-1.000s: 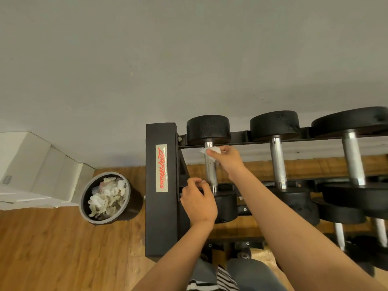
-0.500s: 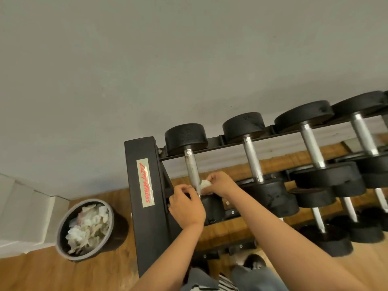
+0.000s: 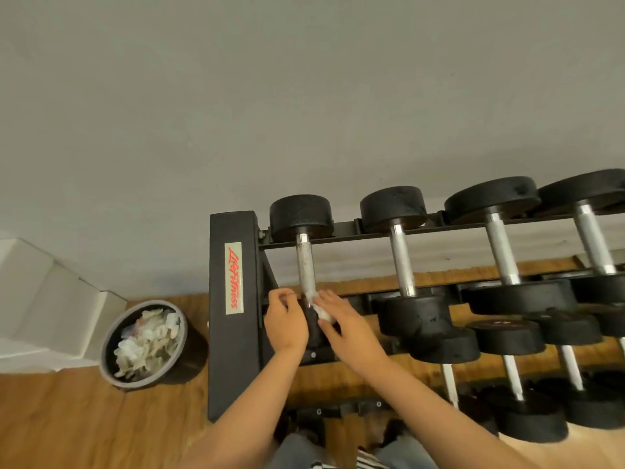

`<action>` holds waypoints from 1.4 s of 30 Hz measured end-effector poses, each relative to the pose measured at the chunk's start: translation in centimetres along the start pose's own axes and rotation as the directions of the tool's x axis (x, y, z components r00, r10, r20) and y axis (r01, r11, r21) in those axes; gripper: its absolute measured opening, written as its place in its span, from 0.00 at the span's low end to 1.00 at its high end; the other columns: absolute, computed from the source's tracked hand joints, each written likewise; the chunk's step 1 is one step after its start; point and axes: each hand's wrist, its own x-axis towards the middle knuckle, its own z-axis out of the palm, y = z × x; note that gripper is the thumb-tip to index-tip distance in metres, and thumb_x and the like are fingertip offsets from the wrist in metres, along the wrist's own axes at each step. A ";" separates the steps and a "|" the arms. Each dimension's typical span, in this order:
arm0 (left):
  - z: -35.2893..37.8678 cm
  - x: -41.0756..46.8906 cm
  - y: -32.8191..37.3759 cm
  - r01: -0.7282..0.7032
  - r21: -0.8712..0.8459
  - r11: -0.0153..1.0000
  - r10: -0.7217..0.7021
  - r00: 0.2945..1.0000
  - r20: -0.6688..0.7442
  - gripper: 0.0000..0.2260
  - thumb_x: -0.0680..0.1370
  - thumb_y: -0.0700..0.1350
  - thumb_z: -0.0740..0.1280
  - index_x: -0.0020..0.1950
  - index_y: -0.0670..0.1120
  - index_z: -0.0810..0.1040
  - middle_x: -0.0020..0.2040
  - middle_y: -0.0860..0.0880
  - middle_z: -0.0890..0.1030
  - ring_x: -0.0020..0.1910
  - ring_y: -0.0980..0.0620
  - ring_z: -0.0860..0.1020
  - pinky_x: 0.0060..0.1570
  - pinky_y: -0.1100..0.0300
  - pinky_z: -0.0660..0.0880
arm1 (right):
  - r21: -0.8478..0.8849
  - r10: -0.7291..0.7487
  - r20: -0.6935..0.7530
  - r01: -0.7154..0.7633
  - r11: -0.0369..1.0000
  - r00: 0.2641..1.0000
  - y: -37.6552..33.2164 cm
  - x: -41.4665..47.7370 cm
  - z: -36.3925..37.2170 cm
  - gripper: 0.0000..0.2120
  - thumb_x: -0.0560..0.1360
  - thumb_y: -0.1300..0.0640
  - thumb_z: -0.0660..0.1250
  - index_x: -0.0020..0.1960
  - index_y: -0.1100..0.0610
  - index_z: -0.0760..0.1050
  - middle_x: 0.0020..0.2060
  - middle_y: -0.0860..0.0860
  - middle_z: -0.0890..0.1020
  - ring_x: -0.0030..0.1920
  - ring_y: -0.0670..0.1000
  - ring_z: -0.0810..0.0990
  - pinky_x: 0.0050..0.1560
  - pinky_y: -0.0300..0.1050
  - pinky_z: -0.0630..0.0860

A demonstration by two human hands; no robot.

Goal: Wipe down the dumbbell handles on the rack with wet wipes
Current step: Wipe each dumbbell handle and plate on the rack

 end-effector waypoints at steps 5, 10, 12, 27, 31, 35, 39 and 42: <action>-1.1 -0.2 -2.0 -0.114 0.055 0.992 0.107 0.988 0.113 0.10 0.85 0.47 0.55 0.57 0.52 0.75 0.53 0.52 0.80 0.53 0.55 0.77 0.54 0.60 0.73 | -0.326 -0.205 -0.057 0.176 0.929 0.977 3.0 -4.7 3.1 0.27 0.81 0.55 0.50 0.79 0.52 0.50 0.79 0.50 0.52 0.79 0.47 0.48 0.77 0.45 0.41; -0.9 -0.2 -1.9 -0.115 0.043 0.992 0.111 0.990 0.089 0.08 0.84 0.47 0.55 0.52 0.55 0.73 0.49 0.54 0.80 0.49 0.56 0.78 0.48 0.63 0.73 | -0.351 -0.188 -0.111 0.138 0.926 0.976 3.0 -2.8 4.1 0.28 0.81 0.56 0.49 0.79 0.54 0.48 0.79 0.51 0.52 0.79 0.48 0.47 0.77 0.46 0.41; -0.9 -0.1 -2.0 -0.112 0.046 0.993 0.107 0.990 0.097 0.08 0.84 0.47 0.55 0.52 0.54 0.73 0.49 0.53 0.80 0.49 0.56 0.78 0.50 0.60 0.74 | -0.307 -0.152 -0.150 0.100 0.946 0.977 2.6 -2.9 4.7 0.28 0.81 0.57 0.50 0.79 0.54 0.48 0.79 0.51 0.51 0.79 0.47 0.46 0.77 0.46 0.42; -0.7 0.2 -2.1 -0.098 0.063 0.993 0.093 0.992 0.080 0.10 0.84 0.44 0.56 0.55 0.45 0.76 0.51 0.51 0.79 0.49 0.58 0.75 0.45 0.69 0.67 | 0.295 0.149 -0.072 -0.121 0.948 0.986 2.8 -4.0 4.3 0.25 0.84 0.49 0.48 0.77 0.43 0.41 0.77 0.37 0.44 0.76 0.35 0.42 0.75 0.36 0.40; -0.7 0.1 -1.9 -0.087 0.037 0.996 0.083 0.993 0.088 0.09 0.84 0.44 0.56 0.54 0.46 0.76 0.51 0.51 0.80 0.48 0.62 0.74 0.44 0.71 0.66 | 0.467 0.247 0.029 -0.231 0.853 0.969 3.3 -2.6 2.8 0.27 0.84 0.49 0.50 0.76 0.38 0.40 0.75 0.33 0.45 0.73 0.32 0.46 0.72 0.31 0.47; -0.7 0.1 -1.9 -0.087 0.023 0.996 0.084 0.992 0.090 0.09 0.84 0.43 0.56 0.54 0.46 0.76 0.50 0.51 0.81 0.48 0.62 0.75 0.45 0.70 0.66 | 0.503 0.269 0.017 -0.241 0.830 0.963 3.7 -4.2 3.7 0.26 0.83 0.49 0.51 0.76 0.40 0.43 0.75 0.34 0.48 0.74 0.33 0.47 0.68 0.23 0.48; -0.8 0.1 -1.9 -0.073 0.003 0.997 0.072 0.993 0.098 0.09 0.84 0.45 0.56 0.54 0.46 0.76 0.50 0.52 0.81 0.49 0.60 0.76 0.45 0.68 0.67 | 0.554 0.368 0.071 -0.343 0.759 0.927 4.2 -1.7 2.7 0.23 0.84 0.48 0.49 0.77 0.40 0.48 0.74 0.40 0.56 0.72 0.41 0.55 0.73 0.39 0.53; -0.8 0.1 -1.9 -0.056 -0.027 0.998 0.058 0.994 0.096 0.08 0.84 0.44 0.57 0.54 0.45 0.76 0.48 0.53 0.81 0.48 0.60 0.77 0.43 0.72 0.68 | 0.607 0.395 0.056 -0.345 0.716 0.917 4.3 -2.4 3.2 0.24 0.84 0.49 0.51 0.79 0.48 0.53 0.76 0.48 0.62 0.76 0.47 0.59 0.77 0.49 0.55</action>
